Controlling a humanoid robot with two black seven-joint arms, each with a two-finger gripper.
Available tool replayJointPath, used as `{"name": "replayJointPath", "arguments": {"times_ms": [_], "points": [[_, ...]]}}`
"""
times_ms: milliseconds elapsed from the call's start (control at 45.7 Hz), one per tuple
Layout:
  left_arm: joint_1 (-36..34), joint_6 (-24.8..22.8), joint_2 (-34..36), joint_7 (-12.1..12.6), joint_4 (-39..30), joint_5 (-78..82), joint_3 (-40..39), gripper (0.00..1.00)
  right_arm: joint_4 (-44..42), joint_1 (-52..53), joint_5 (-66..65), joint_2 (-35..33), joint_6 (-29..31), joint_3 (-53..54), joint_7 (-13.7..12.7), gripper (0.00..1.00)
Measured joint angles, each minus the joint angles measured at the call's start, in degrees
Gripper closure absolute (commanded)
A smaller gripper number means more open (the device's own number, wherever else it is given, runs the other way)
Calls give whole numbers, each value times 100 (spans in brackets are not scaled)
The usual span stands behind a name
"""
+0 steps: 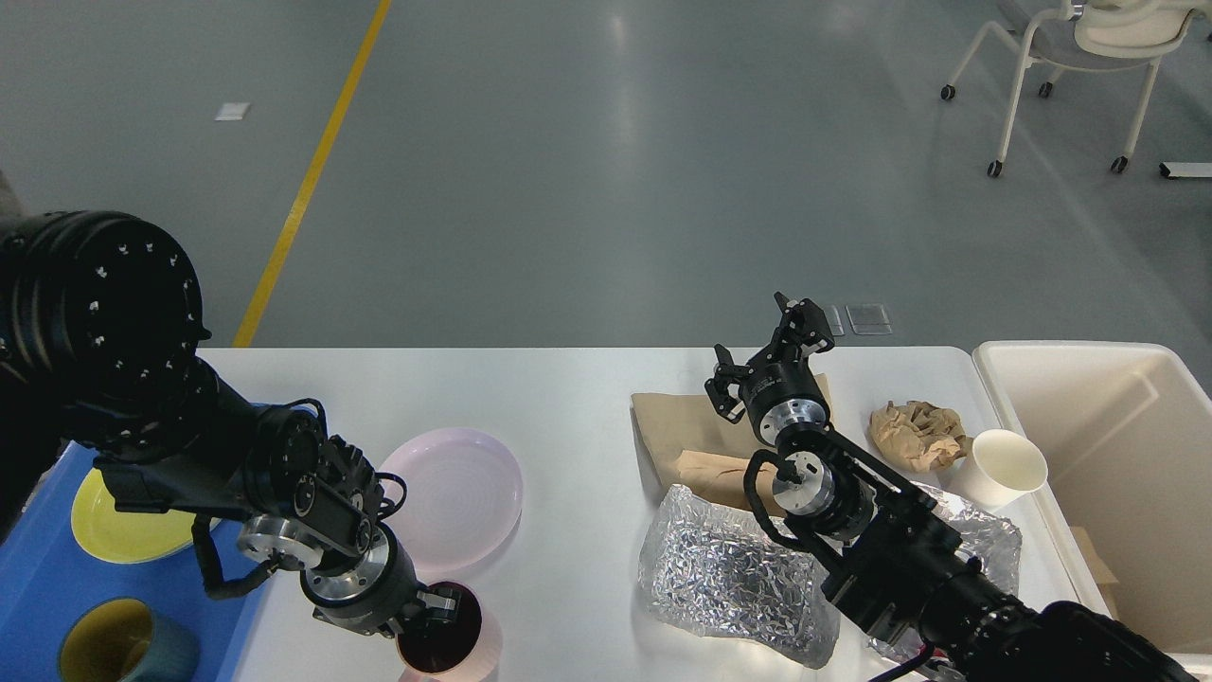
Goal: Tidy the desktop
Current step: 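Lift the pink mug with the left gripper toward the blue tray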
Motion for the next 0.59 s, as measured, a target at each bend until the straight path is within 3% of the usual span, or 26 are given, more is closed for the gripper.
{"name": "replayJointPath", "arguments": {"times_ms": [153,394,591], "points": [[-866,-1011,169,13,-153,3,3,100,0,0,-2,0,0,0,0,0],[-2938,-2688,459,18,-611,-7,133,100,0,-1,-2,0,0,0,0,0],[-4215,-3490,832,16,-639,-12,307,100,0,-1,1,0,0,0,0,0]]}}
